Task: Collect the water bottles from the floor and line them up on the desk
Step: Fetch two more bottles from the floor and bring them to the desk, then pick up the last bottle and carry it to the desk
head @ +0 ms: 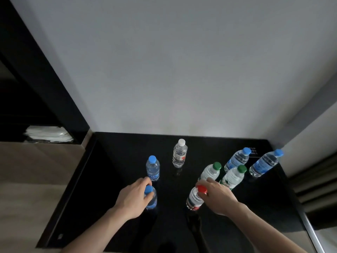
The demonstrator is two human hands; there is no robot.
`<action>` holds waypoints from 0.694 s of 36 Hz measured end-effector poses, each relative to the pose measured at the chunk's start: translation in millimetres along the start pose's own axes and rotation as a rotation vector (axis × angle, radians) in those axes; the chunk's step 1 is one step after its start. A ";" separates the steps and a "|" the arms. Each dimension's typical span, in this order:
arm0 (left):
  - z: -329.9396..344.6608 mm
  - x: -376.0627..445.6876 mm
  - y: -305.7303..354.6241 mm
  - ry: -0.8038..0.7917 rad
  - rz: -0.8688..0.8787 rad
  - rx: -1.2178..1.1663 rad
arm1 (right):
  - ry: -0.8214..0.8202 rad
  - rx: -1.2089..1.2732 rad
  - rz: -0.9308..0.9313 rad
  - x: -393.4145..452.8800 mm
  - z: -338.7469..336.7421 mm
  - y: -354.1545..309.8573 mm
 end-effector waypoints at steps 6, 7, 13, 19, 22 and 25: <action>4.4 -0.3 10.8 0.029 -0.032 -0.017 | -0.011 0.002 -0.026 -2.7 -0.4 0.4; 5.3 -0.5 12.3 0.028 -0.037 -0.007 | -0.008 0.003 -0.027 -3.4 -0.2 0.3; 7.9 -9.7 15.2 -0.011 -0.087 0.040 | 0.024 0.009 -0.060 -9.5 -0.8 -8.0; -10.6 -29.2 16.3 0.002 -0.130 -0.004 | 0.111 0.112 -0.166 -20.9 -3.7 -36.4; -24.7 -43.8 13.9 0.025 -0.157 -0.046 | 0.131 0.167 -0.269 -29.4 -5.2 -62.1; -38.9 -62.5 3.6 0.070 -0.199 -0.086 | 0.041 0.242 -0.385 -36.5 -8.4 -92.3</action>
Point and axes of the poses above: each hand's wrist, its own x-axis towards the middle knuckle, its own z-axis out of the palm, y = z × x, the point moved 3 cm from there along x, towards the middle knuckle, and after that the axes turned 11 degrees about z, right-handed, at the moved point
